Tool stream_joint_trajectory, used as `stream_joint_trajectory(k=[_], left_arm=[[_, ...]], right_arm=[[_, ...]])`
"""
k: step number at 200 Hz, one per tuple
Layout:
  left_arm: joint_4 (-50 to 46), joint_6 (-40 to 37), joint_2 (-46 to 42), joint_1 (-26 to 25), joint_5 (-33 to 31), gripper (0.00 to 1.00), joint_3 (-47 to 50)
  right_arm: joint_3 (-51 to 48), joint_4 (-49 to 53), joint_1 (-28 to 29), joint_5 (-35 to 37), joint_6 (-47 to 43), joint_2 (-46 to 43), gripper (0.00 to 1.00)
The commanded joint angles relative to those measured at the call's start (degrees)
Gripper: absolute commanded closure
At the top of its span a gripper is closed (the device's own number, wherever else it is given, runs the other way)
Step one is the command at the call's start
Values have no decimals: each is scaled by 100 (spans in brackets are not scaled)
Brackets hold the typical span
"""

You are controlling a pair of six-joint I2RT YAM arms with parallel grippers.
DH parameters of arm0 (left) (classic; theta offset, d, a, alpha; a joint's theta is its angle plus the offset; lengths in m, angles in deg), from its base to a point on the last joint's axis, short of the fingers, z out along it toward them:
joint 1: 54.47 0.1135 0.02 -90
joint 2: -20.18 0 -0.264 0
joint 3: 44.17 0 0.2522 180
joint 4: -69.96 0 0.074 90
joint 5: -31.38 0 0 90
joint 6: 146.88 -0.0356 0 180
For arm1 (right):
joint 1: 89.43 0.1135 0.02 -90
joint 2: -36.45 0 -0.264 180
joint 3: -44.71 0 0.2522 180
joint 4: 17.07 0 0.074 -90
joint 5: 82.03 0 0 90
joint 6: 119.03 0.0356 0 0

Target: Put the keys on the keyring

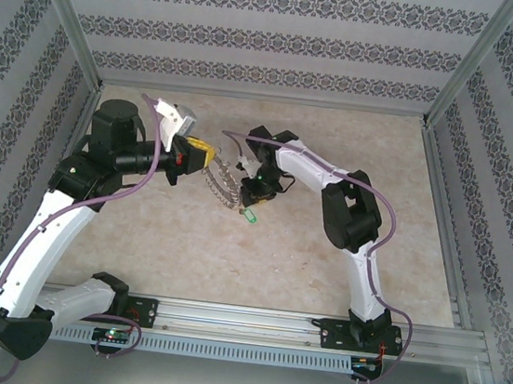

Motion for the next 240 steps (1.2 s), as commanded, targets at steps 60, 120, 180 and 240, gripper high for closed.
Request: stream_joint_trajectory(k=[60, 120, 180, 240], left_arm=[[236, 75, -253, 116, 75, 100, 13], [207, 26, -229, 134, 101, 100, 3], [229, 31, -282, 186, 163, 100, 33], [212, 22, -330, 222, 169, 100, 53]], right_arm=[[579, 569, 222, -219, 113, 310, 79], [66, 254, 93, -651, 483, 143, 71], [-95, 75, 61, -854, 651, 218, 72], [-172, 5, 70, -818, 658, 289, 72]])
